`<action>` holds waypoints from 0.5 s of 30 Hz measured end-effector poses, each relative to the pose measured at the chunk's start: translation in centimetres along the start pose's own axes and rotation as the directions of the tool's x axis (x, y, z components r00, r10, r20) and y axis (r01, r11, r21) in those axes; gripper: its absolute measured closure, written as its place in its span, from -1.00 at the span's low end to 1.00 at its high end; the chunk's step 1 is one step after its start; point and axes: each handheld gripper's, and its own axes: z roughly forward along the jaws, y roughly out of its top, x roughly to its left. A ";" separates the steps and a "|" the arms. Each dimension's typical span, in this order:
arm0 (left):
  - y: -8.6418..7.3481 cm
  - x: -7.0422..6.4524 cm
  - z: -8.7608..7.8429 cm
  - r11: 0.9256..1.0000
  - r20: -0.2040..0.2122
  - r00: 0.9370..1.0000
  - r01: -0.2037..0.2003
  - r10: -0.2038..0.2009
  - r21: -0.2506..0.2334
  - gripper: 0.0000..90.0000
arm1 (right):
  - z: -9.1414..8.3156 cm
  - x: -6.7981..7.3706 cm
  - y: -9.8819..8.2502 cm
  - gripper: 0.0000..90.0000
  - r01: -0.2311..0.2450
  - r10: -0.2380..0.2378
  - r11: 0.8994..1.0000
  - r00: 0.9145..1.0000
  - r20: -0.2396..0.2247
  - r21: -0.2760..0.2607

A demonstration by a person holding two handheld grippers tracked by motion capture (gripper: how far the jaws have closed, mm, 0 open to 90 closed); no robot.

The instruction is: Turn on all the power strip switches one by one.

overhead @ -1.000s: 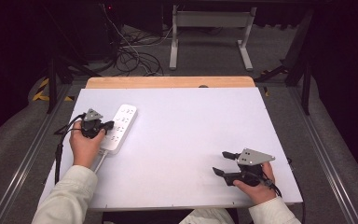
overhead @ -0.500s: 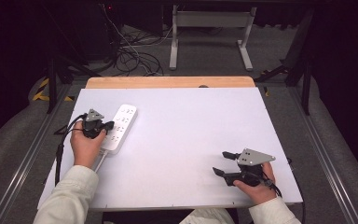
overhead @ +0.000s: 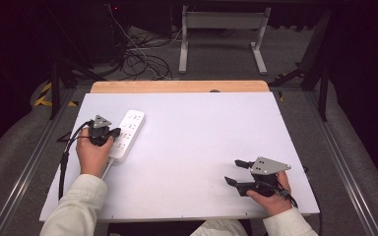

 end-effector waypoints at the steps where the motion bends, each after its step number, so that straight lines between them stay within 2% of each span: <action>1: 0.0 0.0 0.0 1.000 -0.002 1.000 0.001 -0.001 0.001 1.00 | 0.0 0.0 0.0 -0.29 0.000 0.000 1.000 1.000 0.000 0.000; 9: 0.0 -0.4 0.0 1.000 -0.031 1.000 -0.004 0.004 0.010 1.00 | 0.1 0.1 0.0 -0.29 0.004 -0.004 1.000 1.000 -0.002 0.004; 15: 0.0 -0.5 0.0 1.000 -0.034 0.999 0.003 -0.003 0.009 1.00 | 0.0 0.1 0.0 -0.29 0.003 -0.003 1.000 1.000 -0.002 0.002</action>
